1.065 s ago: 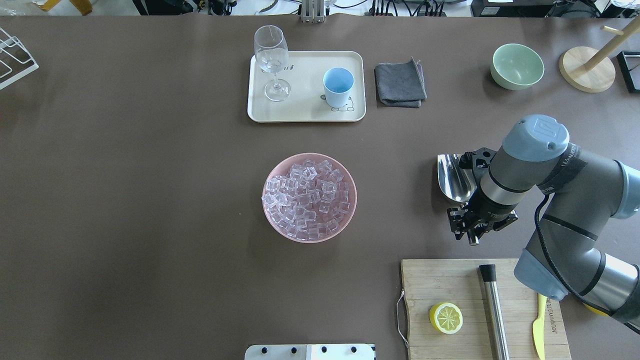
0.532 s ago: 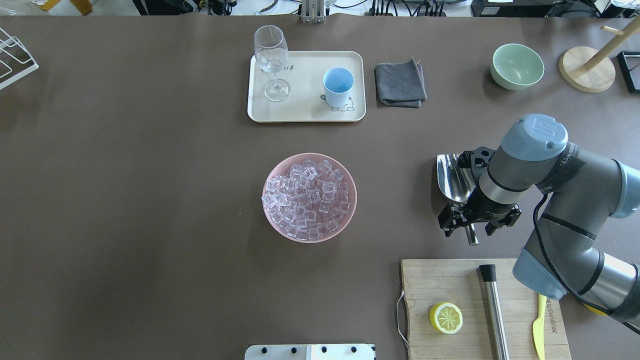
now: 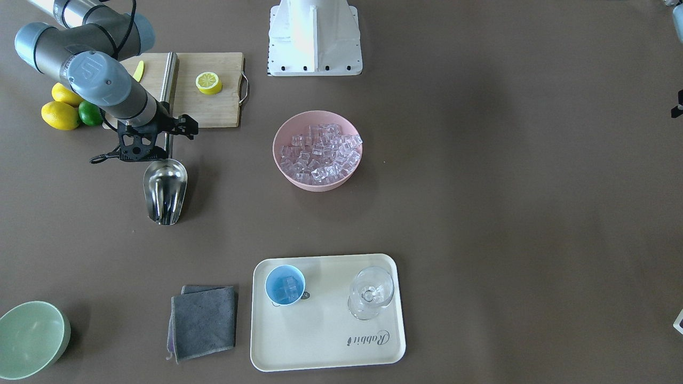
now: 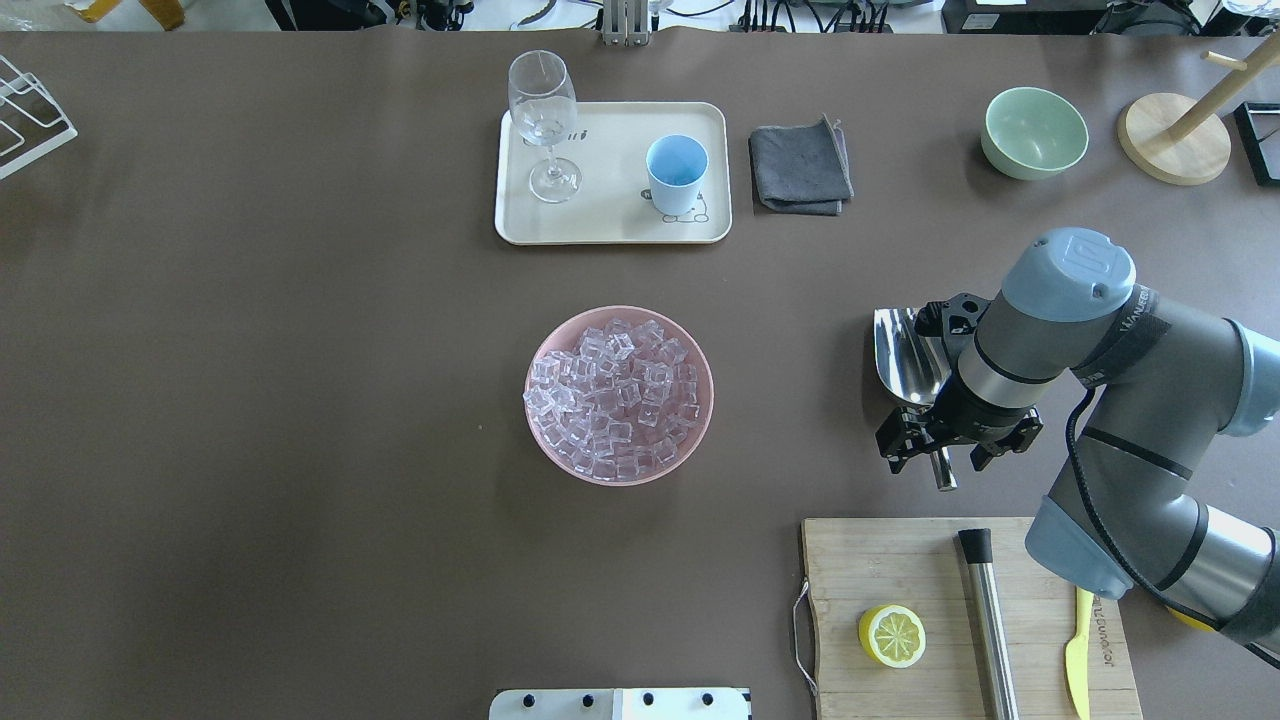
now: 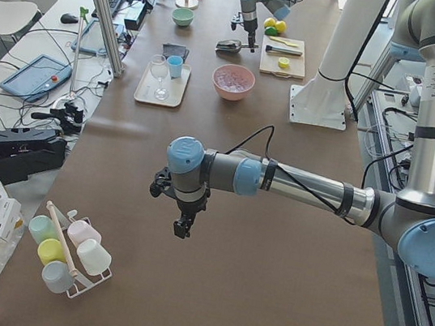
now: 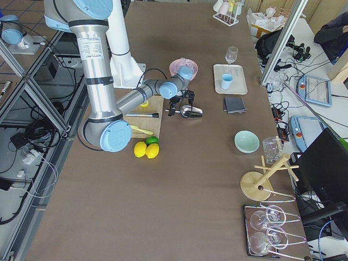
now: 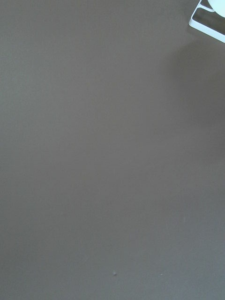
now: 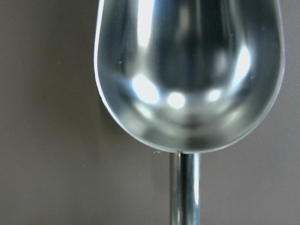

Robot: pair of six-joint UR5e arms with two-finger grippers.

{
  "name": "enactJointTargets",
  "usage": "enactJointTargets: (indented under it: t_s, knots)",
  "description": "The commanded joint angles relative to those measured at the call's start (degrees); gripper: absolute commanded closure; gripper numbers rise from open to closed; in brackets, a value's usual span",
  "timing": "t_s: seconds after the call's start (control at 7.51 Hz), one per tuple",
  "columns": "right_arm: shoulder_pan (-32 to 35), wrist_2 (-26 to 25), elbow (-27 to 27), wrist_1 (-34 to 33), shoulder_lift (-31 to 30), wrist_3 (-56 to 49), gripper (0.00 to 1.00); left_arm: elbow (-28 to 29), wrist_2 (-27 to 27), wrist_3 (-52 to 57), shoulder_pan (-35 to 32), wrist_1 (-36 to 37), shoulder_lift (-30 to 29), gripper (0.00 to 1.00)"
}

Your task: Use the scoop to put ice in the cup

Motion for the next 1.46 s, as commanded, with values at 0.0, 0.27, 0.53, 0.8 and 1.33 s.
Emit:
enactJointTargets:
  t_s: [0.0,0.27,0.53,0.8,1.33]
  knots:
    - [1.0,0.3,2.6,-0.3,-0.3,-0.6,0.01,0.0,0.0,0.1,0.0,0.0,0.0,0.02]
    - [5.0,0.3,4.8,-0.7,-0.8,-6.9,0.01,-0.1,0.0,0.2,0.0,0.0,0.2,0.02]
    - [11.3,-0.2,5.9,-0.7,-5.0,-18.5,0.01,-0.1,0.0,0.1,0.0,0.0,0.2,0.02]
    - [19.2,-1.1,5.6,-0.7,-10.5,-25.1,0.01,0.0,0.0,0.2,0.1,0.0,0.2,0.02]
    - [38.5,-5.0,0.2,-0.7,-18.3,-46.5,0.0,-0.2,-0.2,0.4,0.0,0.0,0.4,0.02]
